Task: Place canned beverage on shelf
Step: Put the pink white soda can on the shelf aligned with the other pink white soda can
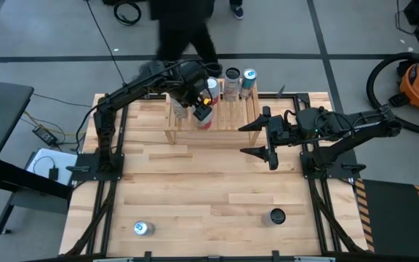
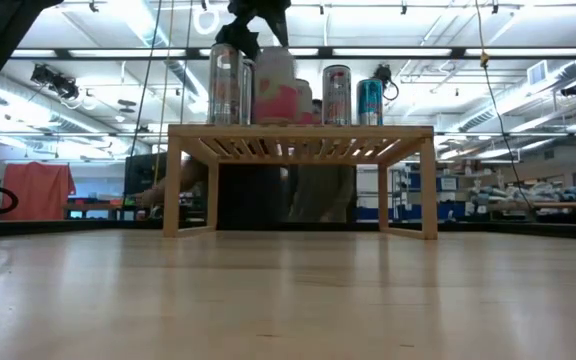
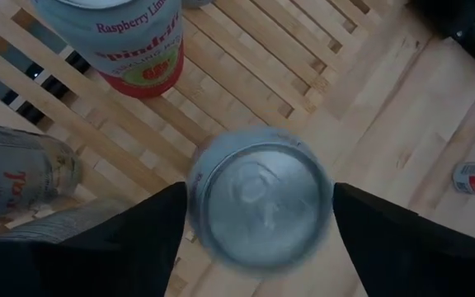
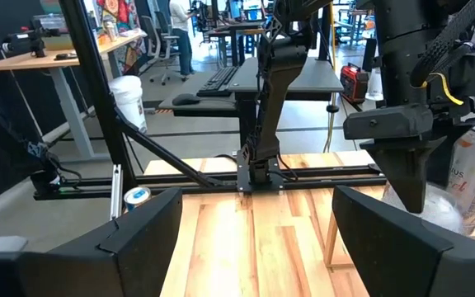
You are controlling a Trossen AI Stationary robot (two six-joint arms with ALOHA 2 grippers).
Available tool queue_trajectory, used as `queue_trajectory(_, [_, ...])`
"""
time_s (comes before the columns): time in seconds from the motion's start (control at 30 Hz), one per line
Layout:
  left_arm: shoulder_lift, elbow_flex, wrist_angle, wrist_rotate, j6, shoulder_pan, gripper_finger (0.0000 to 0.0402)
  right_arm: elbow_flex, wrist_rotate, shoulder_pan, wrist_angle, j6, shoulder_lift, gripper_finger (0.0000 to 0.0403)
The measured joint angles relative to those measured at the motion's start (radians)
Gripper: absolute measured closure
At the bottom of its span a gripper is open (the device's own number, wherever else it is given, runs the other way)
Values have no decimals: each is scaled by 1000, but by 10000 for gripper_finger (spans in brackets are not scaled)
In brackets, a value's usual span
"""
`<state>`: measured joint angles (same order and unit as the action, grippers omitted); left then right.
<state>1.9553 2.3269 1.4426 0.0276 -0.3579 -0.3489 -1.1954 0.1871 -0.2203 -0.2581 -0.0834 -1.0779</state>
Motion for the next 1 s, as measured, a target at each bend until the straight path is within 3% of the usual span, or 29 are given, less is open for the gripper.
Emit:
queue_trajectory(0.43, [0, -1, -13, -16, -18, 0, 87, 0, 0, 0, 0, 5, 0, 79])
queue_trajectory(1.0, [-16, 26, -39, -29, 80, 3, 86, 0, 1, 0, -5, 60, 0, 79])
